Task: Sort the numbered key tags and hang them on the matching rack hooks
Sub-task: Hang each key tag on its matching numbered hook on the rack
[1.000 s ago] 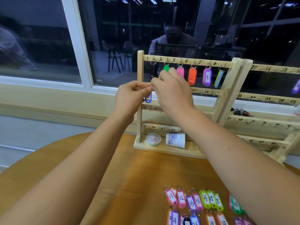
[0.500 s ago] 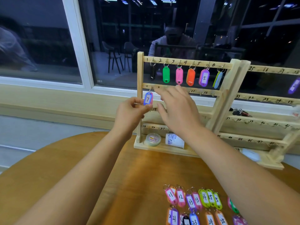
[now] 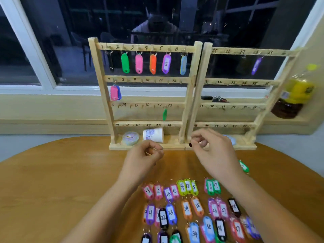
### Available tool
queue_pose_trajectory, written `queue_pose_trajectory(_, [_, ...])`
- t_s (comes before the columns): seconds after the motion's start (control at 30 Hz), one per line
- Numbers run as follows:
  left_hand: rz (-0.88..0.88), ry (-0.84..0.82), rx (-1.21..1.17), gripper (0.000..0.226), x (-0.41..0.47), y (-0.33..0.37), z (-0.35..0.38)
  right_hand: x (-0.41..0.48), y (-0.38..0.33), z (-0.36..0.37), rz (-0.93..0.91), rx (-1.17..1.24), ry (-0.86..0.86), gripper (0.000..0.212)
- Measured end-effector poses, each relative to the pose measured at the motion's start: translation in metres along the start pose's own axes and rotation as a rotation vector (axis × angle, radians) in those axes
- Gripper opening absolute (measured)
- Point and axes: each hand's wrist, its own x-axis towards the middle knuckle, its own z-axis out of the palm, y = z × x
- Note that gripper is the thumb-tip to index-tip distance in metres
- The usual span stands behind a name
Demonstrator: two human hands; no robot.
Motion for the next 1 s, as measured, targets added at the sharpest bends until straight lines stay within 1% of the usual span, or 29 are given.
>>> queue_pose_trajectory(0.1, [0.026, -0.051, 0.088, 0.006, -0.005, -0.003, 0.027, -0.021, 0.037, -0.019, 0.121, -0.030, 0.017, 0.017])
queue_pose_trajectory(0.17, [0.033, -0.072, 0.125, 0.007, -0.009, -0.004, 0.043, -0.034, 0.061, -0.027, 0.199, -0.068, -0.002, 0.018])
queue_pose_trajectory(0.27, [0.035, -0.104, 0.156, 0.006, -0.014, -0.006, 0.059, -0.049, 0.089, -0.033, 0.296, -0.164, -0.005, 0.019])
queue_pose_trajectory(0.37, [0.086, -0.098, 0.223, 0.006, -0.019, -0.008, 0.064, -0.058, 0.104, -0.033, 0.364, -0.303, -0.005, 0.018])
queue_pose_trajectory(0.43, [0.127, -0.059, 0.271, 0.008, -0.023, -0.008, 0.063, -0.062, 0.109, -0.028, 0.361, -0.420, -0.027, 0.016])
queue_pose_trajectory(0.5, [0.159, -0.019, 0.307, 0.010, -0.026, -0.009, 0.062, -0.065, 0.113, -0.022, 0.329, -0.518, -0.045, 0.020])
queue_pose_trajectory(0.57, [0.186, -0.009, 0.332, 0.011, -0.029, -0.010, 0.061, -0.066, 0.117, -0.018, 0.336, -0.569, -0.070, 0.026])
queue_pose_trajectory(0.7, [0.222, -0.009, 0.341, 0.010, -0.034, -0.010, 0.062, -0.066, 0.121, -0.015, 0.368, -0.560, -0.100, 0.031])
queue_pose_trajectory(0.87, [0.222, -0.047, 0.341, 0.011, -0.039, -0.011, 0.065, -0.066, 0.119, -0.010, 0.378, -0.538, -0.116, 0.037])
queue_pose_trajectory(1.0, [0.242, -0.058, 0.341, 0.010, -0.041, -0.010, 0.067, -0.065, 0.116, -0.009, 0.396, -0.503, -0.126, 0.029])
